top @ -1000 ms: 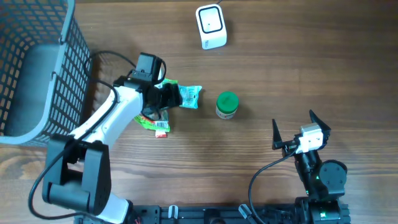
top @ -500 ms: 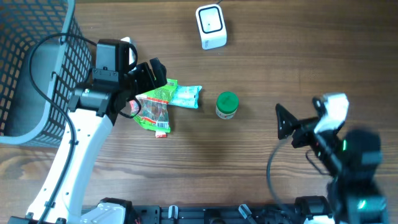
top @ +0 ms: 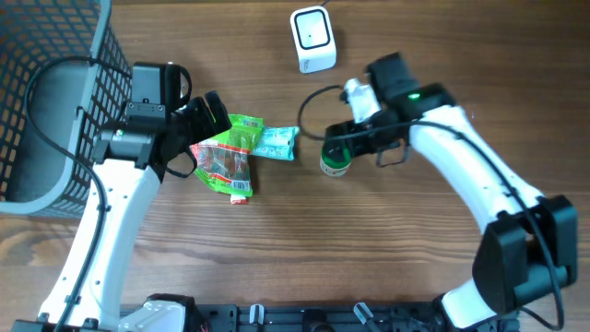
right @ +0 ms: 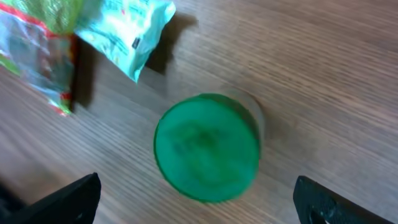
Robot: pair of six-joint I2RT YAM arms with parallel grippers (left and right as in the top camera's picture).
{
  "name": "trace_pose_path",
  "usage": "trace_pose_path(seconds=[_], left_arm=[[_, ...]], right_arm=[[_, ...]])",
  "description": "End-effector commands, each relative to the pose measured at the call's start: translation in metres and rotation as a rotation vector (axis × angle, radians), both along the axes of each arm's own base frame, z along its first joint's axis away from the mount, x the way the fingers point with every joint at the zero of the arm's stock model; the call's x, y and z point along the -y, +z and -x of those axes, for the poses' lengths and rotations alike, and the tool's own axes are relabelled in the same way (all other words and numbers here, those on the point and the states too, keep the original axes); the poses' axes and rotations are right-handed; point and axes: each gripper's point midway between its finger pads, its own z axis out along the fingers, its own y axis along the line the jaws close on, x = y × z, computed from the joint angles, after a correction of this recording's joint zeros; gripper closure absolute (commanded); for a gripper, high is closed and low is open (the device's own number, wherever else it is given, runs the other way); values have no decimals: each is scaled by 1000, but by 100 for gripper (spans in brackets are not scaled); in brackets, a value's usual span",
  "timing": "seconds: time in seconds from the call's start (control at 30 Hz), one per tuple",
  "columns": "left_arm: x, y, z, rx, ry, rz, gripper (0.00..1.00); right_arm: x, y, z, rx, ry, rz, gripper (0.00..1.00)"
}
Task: Scan the item barcode
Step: 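Lift the green snack bag from the basket and lay it on the items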
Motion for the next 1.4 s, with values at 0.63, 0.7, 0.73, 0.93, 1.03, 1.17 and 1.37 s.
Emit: trace_pose_path(seconds=[0.63, 0.7, 0.73, 0.93, 1.03, 1.17, 1.37], left_arm=[[-3, -31, -4, -94, 10, -21, 0], [-3, -31, -4, -93, 10, -21, 0], [-3, -31, -4, -94, 10, -21, 0], [-3, -31, -4, -96, 10, -21, 0], [-3, -32, -3, -97, 10, -21, 0], [-3, -32, -3, -97, 10, -21, 0], [-3, -32, -3, -97, 9, -21, 0]], right_arm=[[-10, -59, -6, 54, 52, 244, 13], [-9, -59, -3, 41, 52, 250, 17], [-7, -62, -1, 32, 54, 255, 16], [-5, -69, 1, 34, 48, 258, 0], [-6, -68, 0, 36, 45, 252, 11], [-11, -64, -4, 43, 29, 232, 17], [-15, -61, -13, 73, -1, 208, 17]])
